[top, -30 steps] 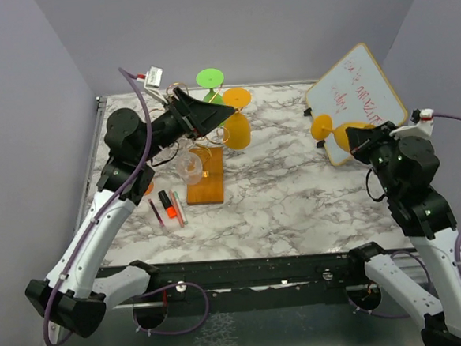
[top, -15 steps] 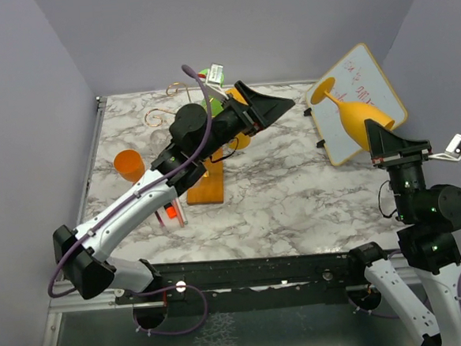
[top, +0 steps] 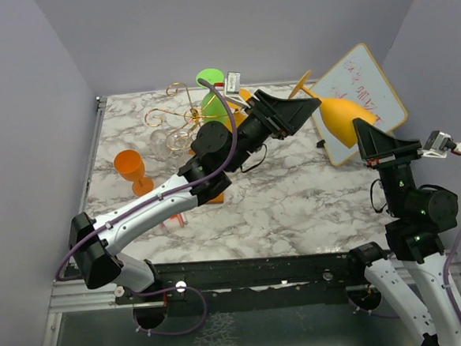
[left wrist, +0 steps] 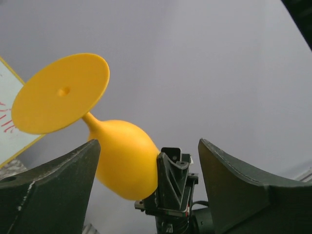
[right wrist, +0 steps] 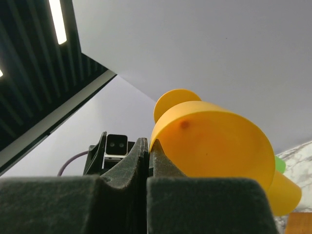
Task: Place the wine glass upside down on the wine glass rack
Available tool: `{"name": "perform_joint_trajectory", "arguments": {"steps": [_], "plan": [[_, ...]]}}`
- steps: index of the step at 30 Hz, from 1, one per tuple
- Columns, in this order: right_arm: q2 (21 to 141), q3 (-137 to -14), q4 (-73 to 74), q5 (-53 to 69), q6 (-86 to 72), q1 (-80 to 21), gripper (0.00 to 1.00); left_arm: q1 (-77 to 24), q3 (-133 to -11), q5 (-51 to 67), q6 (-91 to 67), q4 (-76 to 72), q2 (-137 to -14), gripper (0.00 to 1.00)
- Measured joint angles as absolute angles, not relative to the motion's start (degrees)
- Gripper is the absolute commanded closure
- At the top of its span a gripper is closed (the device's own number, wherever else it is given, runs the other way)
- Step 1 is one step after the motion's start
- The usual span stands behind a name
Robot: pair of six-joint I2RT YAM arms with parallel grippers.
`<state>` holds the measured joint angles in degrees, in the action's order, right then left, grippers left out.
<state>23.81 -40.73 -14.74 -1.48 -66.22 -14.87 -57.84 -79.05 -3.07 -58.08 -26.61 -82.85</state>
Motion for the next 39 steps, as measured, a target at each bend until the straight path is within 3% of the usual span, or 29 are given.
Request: {"name": "perform_joint_trajectory", "arguments": {"steps": [11, 30, 35, 37, 39], "plan": [[24.58, -39.44, -20.23, 1.54, -71.35, -14.87, 0.99, -62.04, -76.79, -16.93, -56.01, -32.01, -84.16, 0.17], [23.66, -38.11, -20.84, 4.73, -74.54, -14.87, 0.99, -63.90, -76.36, -22.98, -52.21, -41.65, -87.83, 0.77], [23.55, -38.11, -21.58, 5.23, -75.00, -14.83, 0.99, -63.99, -76.36, -23.59, -51.90, -43.53, -88.47, 1.00], [23.44, -38.06, -21.47, 5.23, -74.98, -14.68, 0.97, -63.99, -76.36, -23.59, -51.83, -44.36, -88.75, 1.00], [23.14, -38.06, -21.06, 5.21, -74.96, -14.61, 0.86, -64.01, -76.36, -23.51, -51.35, -44.93, -88.95, 1.00]]}}
